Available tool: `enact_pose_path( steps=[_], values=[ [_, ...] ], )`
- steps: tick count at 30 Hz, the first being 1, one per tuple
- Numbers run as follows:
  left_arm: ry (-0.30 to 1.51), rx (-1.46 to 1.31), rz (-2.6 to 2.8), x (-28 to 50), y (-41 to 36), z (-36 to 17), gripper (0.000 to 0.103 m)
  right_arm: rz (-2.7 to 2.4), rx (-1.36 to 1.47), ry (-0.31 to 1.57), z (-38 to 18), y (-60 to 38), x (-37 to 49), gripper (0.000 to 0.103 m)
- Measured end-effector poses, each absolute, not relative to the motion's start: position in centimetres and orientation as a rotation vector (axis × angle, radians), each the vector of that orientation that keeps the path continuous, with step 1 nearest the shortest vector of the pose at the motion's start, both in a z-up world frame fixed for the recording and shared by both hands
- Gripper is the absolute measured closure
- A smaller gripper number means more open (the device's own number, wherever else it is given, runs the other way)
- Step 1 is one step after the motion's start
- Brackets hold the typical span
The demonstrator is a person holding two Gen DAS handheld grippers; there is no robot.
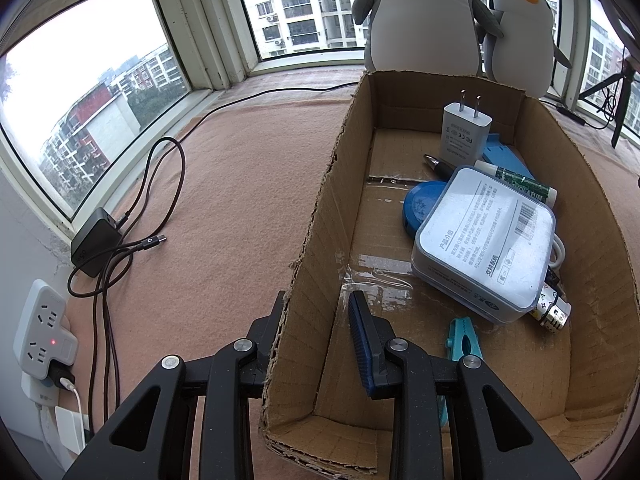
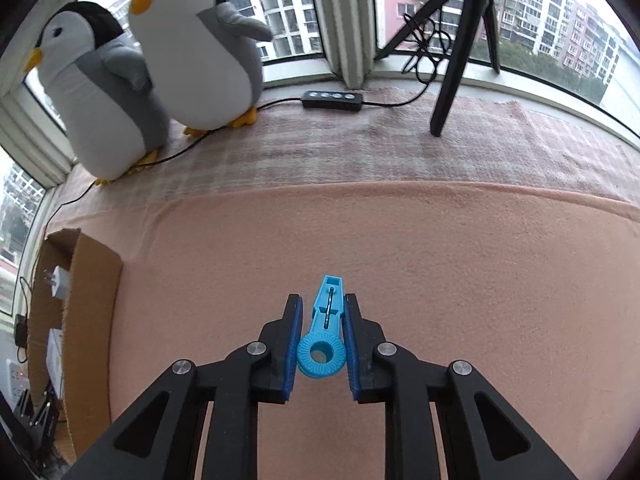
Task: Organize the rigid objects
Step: 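Carry the teal clip with the right gripper into the box and release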
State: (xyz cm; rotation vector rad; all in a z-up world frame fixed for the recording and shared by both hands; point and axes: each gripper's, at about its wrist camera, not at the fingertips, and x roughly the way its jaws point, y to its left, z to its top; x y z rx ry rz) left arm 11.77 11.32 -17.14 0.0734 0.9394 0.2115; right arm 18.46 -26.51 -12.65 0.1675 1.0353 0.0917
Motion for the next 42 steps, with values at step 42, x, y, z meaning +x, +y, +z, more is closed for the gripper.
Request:
enact_pose_path(
  steps=[42],
  values=[
    [0.937, 0.068, 0.212, 11.9, 11.5, -17.2, 0.073, 0.562, -0.201, 0.939, -9.5, -1.5, 13.3, 0.085]
  ],
)
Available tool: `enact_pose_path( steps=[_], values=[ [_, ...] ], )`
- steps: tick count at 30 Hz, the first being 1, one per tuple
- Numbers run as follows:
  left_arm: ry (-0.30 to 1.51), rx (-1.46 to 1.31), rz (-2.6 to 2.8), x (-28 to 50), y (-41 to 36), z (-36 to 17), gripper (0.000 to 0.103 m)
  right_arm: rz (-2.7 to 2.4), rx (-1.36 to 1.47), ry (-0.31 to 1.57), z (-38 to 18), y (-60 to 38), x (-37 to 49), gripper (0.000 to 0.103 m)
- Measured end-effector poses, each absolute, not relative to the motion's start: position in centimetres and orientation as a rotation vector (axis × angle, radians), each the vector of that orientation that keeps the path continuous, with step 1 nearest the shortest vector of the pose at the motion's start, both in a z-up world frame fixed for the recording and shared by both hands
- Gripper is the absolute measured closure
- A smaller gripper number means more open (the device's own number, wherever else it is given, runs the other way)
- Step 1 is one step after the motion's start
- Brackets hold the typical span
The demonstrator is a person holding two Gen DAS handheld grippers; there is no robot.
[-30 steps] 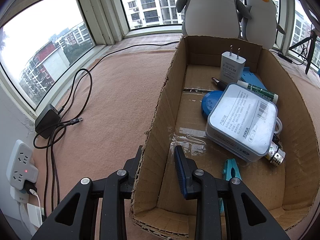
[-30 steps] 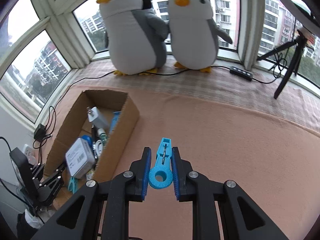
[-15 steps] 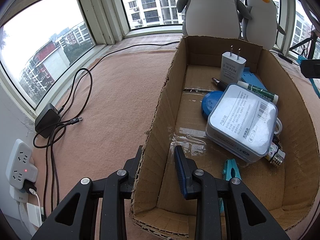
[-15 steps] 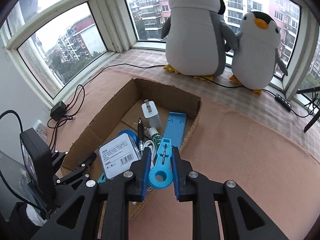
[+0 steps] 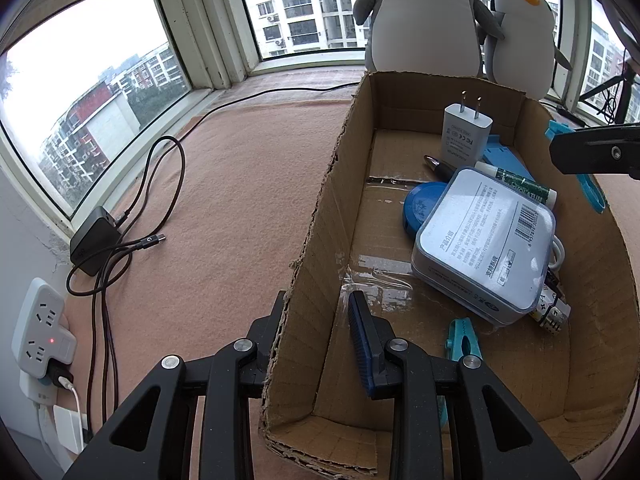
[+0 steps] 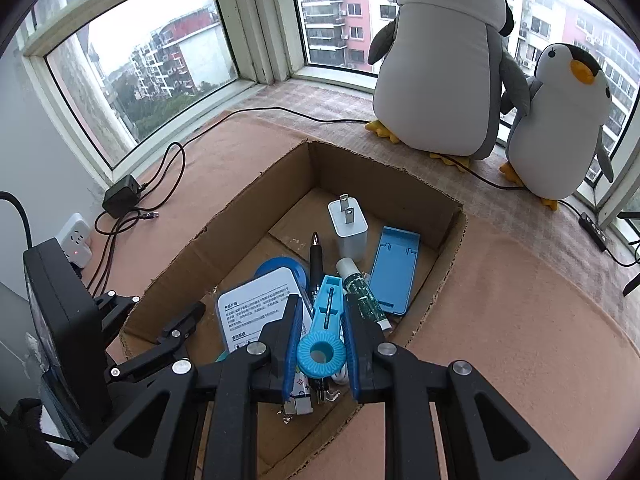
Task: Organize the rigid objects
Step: 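Carry the teal clip with the right gripper into the box and release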
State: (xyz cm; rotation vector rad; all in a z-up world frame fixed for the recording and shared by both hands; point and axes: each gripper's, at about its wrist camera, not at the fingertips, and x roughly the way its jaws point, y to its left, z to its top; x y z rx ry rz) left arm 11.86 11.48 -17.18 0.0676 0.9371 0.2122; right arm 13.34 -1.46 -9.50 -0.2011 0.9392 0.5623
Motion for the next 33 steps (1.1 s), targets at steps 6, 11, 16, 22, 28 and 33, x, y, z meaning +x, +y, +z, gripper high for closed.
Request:
enact_pose_path(
  steps=[6, 11, 16, 22, 28, 33],
  values=[
    [0.937, 0.067, 0.212, 11.9, 11.5, -17.2, 0.073, 0.556, -0.214, 0.937, -9.6, -1.2, 13.5, 0.085],
    [0.937, 0.067, 0.212, 11.9, 11.5, -17.2, 0.073, 0.550, -0.223, 0.937, -9.8, -1.0, 13.6, 0.085],
    [0.937, 0.067, 0.212, 11.8, 11.5, -17.2, 0.073, 0.542, -0.227, 0.937, -9.9, -0.9, 13.6, 0.085],
    [0.937, 0.067, 0.212, 11.9, 11.5, -17.2, 0.073, 0.538, -0.230, 0.928, -9.8, -1.0, 13.7, 0.079],
    [0.936, 0.067, 0.211, 11.9, 11.5, -17.2, 0.073, 0.536, -0.228, 0.912, -9.4, -1.2, 13.5, 0.060],
    [0.937, 0.068, 0.212, 11.8, 11.5, -17.2, 0.073, 0.533, -0.215, 0.902, -8.8, -1.9, 13.0, 0.056]
  ],
)
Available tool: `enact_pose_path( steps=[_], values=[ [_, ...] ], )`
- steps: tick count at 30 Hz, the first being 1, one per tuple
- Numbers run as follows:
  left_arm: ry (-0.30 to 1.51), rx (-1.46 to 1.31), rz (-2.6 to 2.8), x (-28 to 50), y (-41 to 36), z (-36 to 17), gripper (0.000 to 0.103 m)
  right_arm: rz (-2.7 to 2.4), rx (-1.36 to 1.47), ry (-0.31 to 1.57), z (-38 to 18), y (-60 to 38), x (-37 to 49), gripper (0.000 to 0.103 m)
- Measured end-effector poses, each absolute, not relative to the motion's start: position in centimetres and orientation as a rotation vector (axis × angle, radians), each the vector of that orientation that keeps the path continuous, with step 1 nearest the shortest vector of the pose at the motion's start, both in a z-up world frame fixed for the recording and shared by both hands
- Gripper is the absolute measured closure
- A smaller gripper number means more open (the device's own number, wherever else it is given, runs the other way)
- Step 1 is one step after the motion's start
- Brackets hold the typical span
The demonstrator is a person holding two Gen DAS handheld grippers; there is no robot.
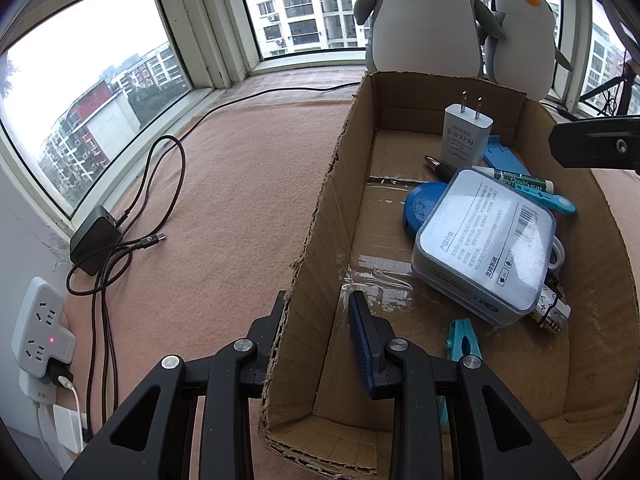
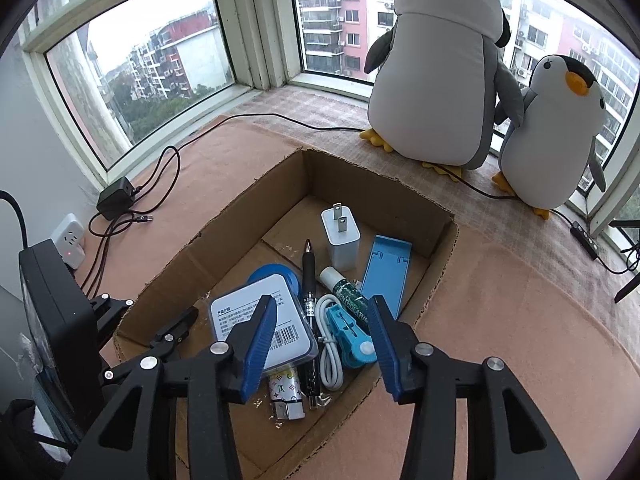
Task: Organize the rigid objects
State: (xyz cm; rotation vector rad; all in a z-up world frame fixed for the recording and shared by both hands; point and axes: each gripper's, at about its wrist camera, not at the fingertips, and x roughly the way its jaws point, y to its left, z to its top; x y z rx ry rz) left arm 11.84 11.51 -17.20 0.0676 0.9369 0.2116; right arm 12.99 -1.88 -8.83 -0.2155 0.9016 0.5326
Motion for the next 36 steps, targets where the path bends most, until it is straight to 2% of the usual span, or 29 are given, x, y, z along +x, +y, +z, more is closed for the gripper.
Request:
enact_pose_path(
  steps=[14, 18, 29, 36],
  values=[
    [0.943, 0.067, 0.212, 11.7, 11.6, -17.3, 0.071, 0.472, -0.184, 0.887, -8.1, -5.7, 10.5, 0.046],
    [0.943, 0.069, 0.213, 11.7, 11.6, -17.3, 0.071, 0.447, -0.162, 0.890, -8.3, -7.3, 9.8, 0.039],
    [0.943, 0.087, 0.229, 11.3, 12.2, -17.4, 0.049, 0.401, -0.069, 0.887, -7.8, -10.7, 8.5, 0.038],
    [0.954, 0.086, 0.218, 11.1, 11.9, -17.1, 0.048, 0.389, -0.032, 0.877, -7.3, -11.8, 7.6, 0.037]
  ],
)
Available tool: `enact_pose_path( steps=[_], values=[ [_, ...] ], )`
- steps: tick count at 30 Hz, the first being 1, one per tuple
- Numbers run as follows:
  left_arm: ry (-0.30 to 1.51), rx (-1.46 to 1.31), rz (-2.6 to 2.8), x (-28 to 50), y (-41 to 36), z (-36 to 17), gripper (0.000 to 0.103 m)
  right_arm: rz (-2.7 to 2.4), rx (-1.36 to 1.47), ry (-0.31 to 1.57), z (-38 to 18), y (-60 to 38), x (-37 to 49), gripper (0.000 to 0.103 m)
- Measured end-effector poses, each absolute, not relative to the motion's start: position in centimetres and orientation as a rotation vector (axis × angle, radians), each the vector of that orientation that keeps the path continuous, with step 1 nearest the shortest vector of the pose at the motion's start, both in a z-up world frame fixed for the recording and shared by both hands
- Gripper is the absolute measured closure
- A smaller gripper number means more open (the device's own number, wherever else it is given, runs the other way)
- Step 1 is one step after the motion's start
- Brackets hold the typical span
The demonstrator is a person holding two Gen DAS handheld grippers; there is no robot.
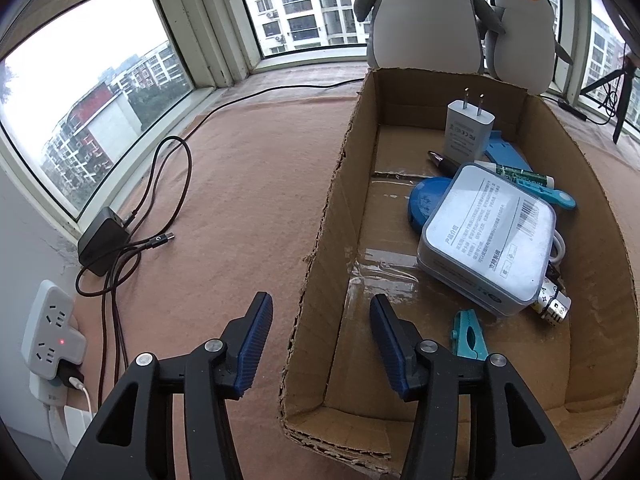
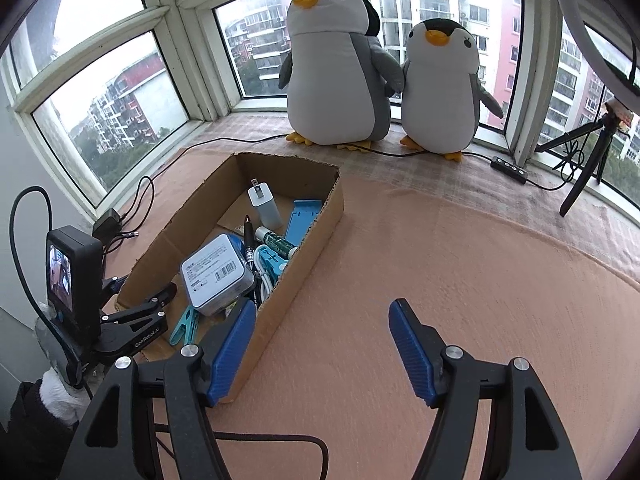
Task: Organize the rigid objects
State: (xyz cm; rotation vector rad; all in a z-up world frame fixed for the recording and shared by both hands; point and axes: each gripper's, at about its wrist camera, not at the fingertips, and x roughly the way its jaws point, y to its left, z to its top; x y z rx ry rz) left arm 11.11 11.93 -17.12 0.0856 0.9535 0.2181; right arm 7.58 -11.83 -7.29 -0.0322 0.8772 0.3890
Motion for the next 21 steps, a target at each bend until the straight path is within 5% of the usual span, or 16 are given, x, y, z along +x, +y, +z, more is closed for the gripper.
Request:
enact_pose_path(
  steps=[6, 17, 21],
  values=[
    [0.953, 0.080, 0.200, 10.5, 11.7, -16.4, 0.047, 0.375, -0.031, 0.865, -6.7, -12.2, 6.7, 0.037],
    [0.890, 0.051, 0.174, 8.6, 11.5, -12.5, 0.027, 0.360, -0.036, 0.824, -5.3, -12.7, 4.6, 0.031],
    [0.861, 0.048, 0.162, 7.1, 11.1, -10.5, 0.026, 0.352, -0.036, 0.802, -4.3, -13.0, 3.8, 0.031]
  ],
)
